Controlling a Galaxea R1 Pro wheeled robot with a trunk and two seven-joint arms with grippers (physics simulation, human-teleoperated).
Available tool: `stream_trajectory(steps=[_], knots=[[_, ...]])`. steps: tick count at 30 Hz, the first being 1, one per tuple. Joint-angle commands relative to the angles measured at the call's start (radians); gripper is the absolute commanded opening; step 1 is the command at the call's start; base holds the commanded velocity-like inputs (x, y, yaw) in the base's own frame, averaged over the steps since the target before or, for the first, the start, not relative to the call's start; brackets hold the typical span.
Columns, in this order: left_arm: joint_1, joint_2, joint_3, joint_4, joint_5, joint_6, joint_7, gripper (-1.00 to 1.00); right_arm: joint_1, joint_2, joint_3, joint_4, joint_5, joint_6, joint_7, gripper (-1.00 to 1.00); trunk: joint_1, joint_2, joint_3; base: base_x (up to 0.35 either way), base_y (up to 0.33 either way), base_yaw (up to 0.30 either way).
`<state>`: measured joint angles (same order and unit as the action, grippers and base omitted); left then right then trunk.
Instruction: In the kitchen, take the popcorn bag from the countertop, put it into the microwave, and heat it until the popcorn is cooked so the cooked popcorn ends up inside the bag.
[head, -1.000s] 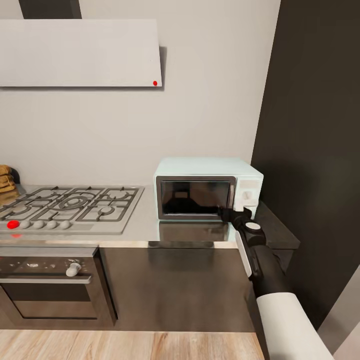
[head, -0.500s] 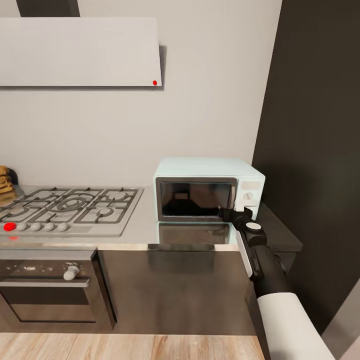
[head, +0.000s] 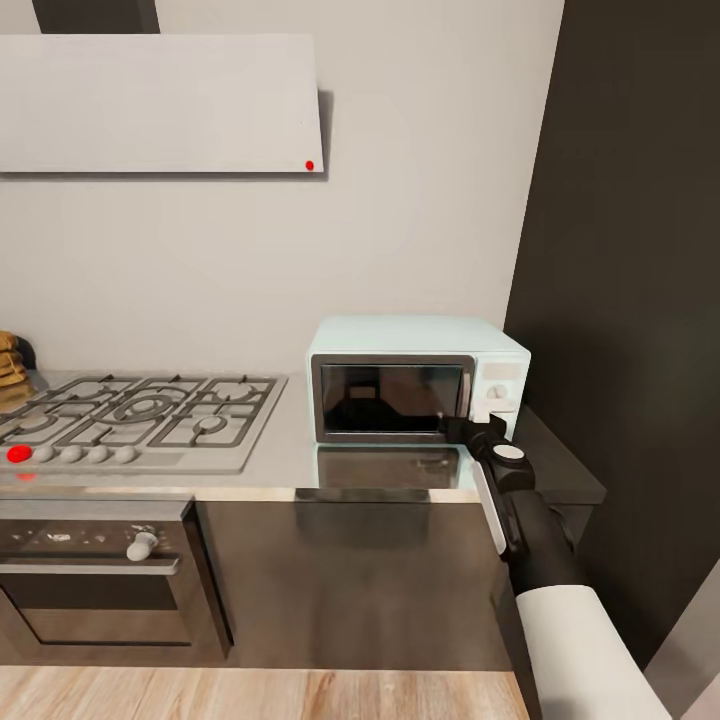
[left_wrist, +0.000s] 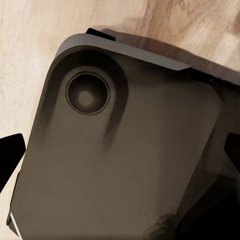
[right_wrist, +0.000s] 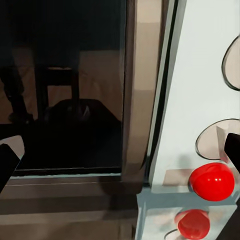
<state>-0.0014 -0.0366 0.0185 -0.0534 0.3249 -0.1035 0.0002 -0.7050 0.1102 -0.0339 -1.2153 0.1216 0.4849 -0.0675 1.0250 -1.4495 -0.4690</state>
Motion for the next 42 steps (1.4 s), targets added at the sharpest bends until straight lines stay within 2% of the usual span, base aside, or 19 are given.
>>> stream_trajectory(steps=[1, 15, 29, 34, 42], knots=[[0.000, 0.000, 0.001, 0.000, 0.003, -0.002, 0.000, 1.00, -0.001, 0.001, -0.001, -0.001, 0.010, 0.006, 0.003, 1.00, 0.000, -0.001, -0.001, 0.000, 0.000, 0.000], [0.000, 0.000, -0.001, 0.000, 0.003, -0.001, 0.000, 1.00, -0.001, -0.003, -0.004, -0.001, 0.008, 0.008, 0.003, 1.00, 0.000, -0.001, -0.001, 0.008, 0.000, 0.000], [0.000, 0.000, -0.002, 0.001, 0.003, -0.002, 0.000, 1.00, -0.001, -0.004, -0.004, -0.008, 0.009, 0.006, 0.002, 1.00, 0.000, -0.001, -0.001, 0.155, 0.000, 0.000], [0.000, 0.000, -0.002, 0.001, 0.003, -0.002, 0.000, 1.00, -0.001, -0.042, -0.003, -0.010, 0.007, 0.006, 0.004, 1.00, 0.000, -0.001, -0.001, 0.009, 0.000, 0.000], [0.000, 0.000, -0.002, 0.001, 0.003, -0.002, 0.000, 1.00, -0.001, -0.048, -0.002, -0.012, 0.009, 0.009, 0.001, 1.00, 0.000, -0.001, -0.001, 0.000, 0.000, 0.000]])
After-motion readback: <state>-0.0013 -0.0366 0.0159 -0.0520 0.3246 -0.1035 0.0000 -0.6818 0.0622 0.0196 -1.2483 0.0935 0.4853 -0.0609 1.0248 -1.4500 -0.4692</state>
